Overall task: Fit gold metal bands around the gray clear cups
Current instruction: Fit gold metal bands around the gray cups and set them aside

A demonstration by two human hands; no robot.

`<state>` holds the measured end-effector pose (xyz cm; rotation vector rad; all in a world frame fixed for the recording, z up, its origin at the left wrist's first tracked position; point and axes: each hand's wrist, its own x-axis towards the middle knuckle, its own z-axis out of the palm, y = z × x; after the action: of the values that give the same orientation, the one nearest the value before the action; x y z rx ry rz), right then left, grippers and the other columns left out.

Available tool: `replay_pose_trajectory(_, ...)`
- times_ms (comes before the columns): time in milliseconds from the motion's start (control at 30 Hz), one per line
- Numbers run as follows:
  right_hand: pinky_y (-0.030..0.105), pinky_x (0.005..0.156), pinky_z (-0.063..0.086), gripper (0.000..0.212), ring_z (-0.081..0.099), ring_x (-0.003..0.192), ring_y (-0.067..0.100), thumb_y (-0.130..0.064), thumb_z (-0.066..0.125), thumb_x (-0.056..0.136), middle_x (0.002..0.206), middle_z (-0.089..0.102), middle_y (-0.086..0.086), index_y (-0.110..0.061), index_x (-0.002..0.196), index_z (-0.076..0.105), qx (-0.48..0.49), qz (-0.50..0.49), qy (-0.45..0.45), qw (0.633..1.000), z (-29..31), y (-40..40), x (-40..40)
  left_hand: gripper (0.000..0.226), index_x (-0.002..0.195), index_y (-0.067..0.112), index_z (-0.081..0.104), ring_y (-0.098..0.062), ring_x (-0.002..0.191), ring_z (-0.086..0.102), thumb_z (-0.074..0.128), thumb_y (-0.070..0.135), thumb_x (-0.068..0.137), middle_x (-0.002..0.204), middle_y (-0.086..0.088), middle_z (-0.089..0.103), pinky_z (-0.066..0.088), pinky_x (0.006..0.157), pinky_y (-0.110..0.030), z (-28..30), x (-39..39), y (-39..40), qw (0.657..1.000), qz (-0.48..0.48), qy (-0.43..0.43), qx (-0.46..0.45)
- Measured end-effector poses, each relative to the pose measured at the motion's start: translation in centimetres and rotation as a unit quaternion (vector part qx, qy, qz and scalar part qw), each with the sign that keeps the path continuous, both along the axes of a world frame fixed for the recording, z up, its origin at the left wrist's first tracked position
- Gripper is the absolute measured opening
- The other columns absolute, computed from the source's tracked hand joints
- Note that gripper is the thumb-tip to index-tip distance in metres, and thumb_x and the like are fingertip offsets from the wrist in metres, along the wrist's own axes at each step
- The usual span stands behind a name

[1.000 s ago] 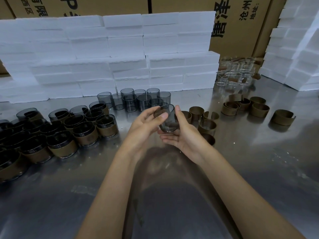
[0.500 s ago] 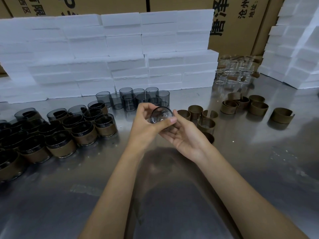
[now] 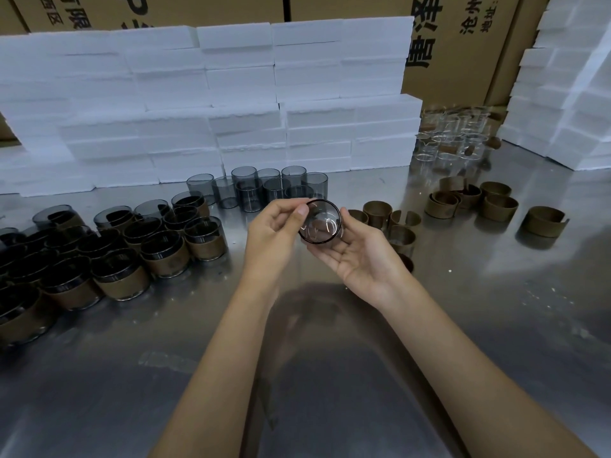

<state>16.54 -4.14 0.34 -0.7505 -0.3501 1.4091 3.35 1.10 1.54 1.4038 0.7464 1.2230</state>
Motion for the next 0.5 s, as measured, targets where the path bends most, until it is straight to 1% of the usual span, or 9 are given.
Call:
replay_pose_trajectory(100,0.043,0.099,0.055,0.046,0.067,0.12,0.035,-0.028,0.059,0.102,0.13,0.067,0.023,0.004,0.135,0.059,0.016,-0.009,0.028,0.999,0.08,-0.01,0.52,0.026,0.122,0.01,0.067,-0.006,0.107,0.069,0.058,-0.001,0.099,0.114,-0.002,0.075,0.05,0.092,-0.016,0.19,0.01,-0.2,0.998,-0.053,0.012,0.007)
replay_pose_trajectory(200,0.041,0.09,0.061,0.042,0.073,0.107,0.031,-0.028,0.06,0.101,0.12,0.071,0.021,0.005,0.126,0.063,0.03,-0.012,0.048,0.998,0.21,-0.01,0.77,0.04,0.133,0.006,0.058,-0.003,0.114,0.065,0.057,-0.009,0.096,0.122,-0.001,0.071,0.049,0.096,-0.016,0.18,0.02,-0.42,0.993,-0.113,0.017,0.019)
replay_pose_trajectory(267,0.039,0.083,0.063,0.039,0.075,0.101,0.029,-0.028,0.06,0.1,0.114,0.074,0.02,0.004,0.123,0.064,0.037,-0.016,0.053,0.998,0.21,0.01,0.86,0.046,0.137,0.004,0.053,-0.003,0.117,0.064,0.06,-0.011,0.094,0.126,-0.001,0.069,0.048,0.103,-0.02,0.05,0.04,-0.42,0.991,-0.13,0.021,0.027)
replay_pose_trajectory(300,0.038,0.081,0.064,0.039,0.076,0.099,0.028,-0.028,0.06,0.1,0.113,0.074,0.019,0.003,0.122,0.064,0.038,-0.017,0.054,0.998,0.18,0.03,0.89,0.049,0.138,0.003,0.051,-0.005,0.119,0.063,0.062,-0.011,0.093,0.127,-0.002,0.068,0.047,0.107,-0.023,-0.01,0.05,-0.43,0.99,-0.134,0.024,0.03)
replay_pose_trajectory(367,0.036,0.081,0.063,0.039,0.075,0.1,0.027,-0.029,0.06,0.1,0.113,0.074,0.018,0.003,0.122,0.064,0.033,-0.019,0.047,0.998,0.07,0.13,0.8,0.057,0.137,0.005,0.05,-0.009,0.122,0.062,0.07,-0.011,0.086,0.128,-0.004,0.066,0.044,0.113,-0.028,-0.13,0.2,-0.48,0.991,-0.128,0.03,0.032)
replay_pose_trajectory(433,0.034,0.085,0.062,0.041,0.074,0.1,0.026,-0.031,0.061,0.1,0.108,0.075,0.018,0.003,0.123,0.064,0.023,-0.025,0.035,0.999,-0.07,0.26,0.5,0.067,0.134,0.01,0.049,-0.011,0.123,0.062,0.079,-0.009,0.078,0.129,-0.004,0.066,0.045,0.111,-0.026,-0.31,0.56,-0.58,0.993,-0.105,0.047,0.037)
replay_pose_trajectory(500,0.032,0.086,0.061,0.042,0.074,0.098,0.023,-0.033,0.061,0.1,0.104,0.076,0.015,0.001,0.124,0.065,0.022,-0.034,0.005,0.999,-0.13,0.28,0.18,0.069,0.133,0.013,0.051,-0.011,0.121,0.064,0.084,-0.005,0.074,0.128,-0.004,0.066,0.047,0.106,-0.024,-0.38,0.96,-0.73,0.996,-0.074,0.043,0.036)
